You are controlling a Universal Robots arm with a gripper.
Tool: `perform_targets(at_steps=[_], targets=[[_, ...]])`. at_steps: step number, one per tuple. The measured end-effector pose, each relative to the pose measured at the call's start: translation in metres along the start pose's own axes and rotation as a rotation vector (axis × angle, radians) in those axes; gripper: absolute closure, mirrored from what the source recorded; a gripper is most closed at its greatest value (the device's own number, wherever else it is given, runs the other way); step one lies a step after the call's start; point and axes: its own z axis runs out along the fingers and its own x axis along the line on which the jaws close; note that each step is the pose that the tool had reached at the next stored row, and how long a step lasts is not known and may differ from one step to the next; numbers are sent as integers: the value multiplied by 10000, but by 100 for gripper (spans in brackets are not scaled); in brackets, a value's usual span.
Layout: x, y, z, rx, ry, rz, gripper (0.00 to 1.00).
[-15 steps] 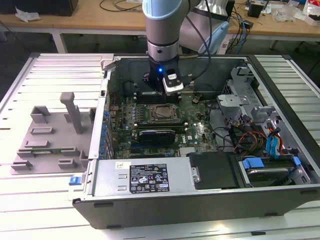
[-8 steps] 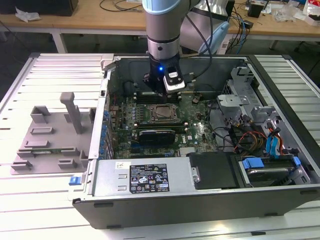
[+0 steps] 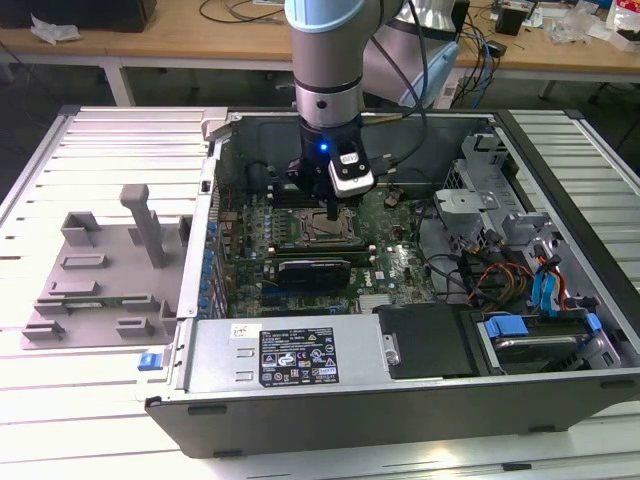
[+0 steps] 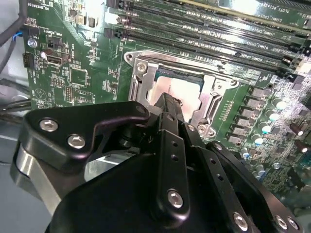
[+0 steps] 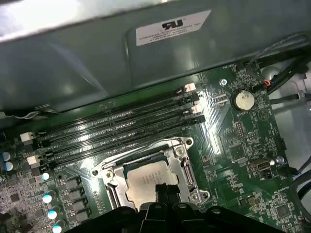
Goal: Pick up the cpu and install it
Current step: 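Install the first cpu locking lever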
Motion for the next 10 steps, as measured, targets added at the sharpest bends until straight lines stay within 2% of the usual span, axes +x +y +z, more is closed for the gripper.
perform_targets(at_steps=[2,6,9,10], targets=[[0,0,0,19,-6,-39,89],[0,0,4,188,-24,-692,89],[1,0,8,561,-18,-1641,89],[1,-1,9,647,-35,-2042,89]])
